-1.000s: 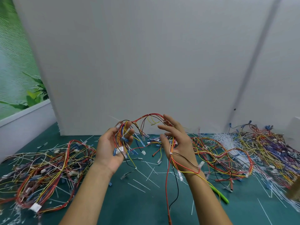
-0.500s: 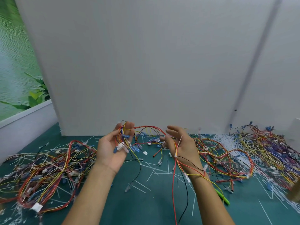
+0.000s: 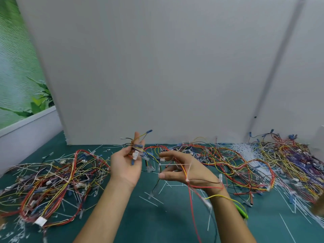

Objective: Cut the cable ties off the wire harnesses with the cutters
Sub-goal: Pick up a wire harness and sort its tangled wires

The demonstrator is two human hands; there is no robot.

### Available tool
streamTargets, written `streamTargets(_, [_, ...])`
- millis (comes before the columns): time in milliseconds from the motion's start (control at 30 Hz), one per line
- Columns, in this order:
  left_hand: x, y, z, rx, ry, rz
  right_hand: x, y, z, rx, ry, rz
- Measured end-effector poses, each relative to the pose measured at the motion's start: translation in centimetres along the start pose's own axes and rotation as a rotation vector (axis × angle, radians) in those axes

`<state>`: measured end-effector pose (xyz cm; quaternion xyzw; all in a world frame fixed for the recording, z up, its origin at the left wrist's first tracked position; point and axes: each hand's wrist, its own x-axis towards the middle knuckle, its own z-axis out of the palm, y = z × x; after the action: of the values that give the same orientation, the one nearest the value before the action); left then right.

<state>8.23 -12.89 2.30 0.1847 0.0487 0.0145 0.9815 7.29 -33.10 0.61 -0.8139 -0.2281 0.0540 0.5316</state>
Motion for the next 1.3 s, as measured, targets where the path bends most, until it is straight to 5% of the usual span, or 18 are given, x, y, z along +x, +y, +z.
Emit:
streamTargets(167, [-0.3,-1.4,0.6,0.075,-0.031,0.027,0.7,-0.7,1.5,0.019,0.154,-0.039])
streamTargets(467, [-0.5,0.4,0.7,0.342,-0.223,-0.178,1.0,0.1,-1.2,0.537,0.468,-0.051])
streamTargets(633, [0.0,1.8,0.0,0.496,-0.310,-0.173,1.2,-0.3,-1.9,0.925,0.428,0.114])
streamTargets(767, [0.3,2.5,-0.9,0.922,-0.368,-0.001,1.2,-0.2,-2.0,1.062,0.390,0.170])
streamTargets(900, [0.8,1.8,-1.6,1.181,-0.242,0.175,1.6,-0.2,-1.1,0.842,0.430,0.165])
streamTargets(1300, [3.9,4.1,-5.2,1.059,0.251,0.237,0.1,0.8,-1.5,-0.104,0.171,0.002])
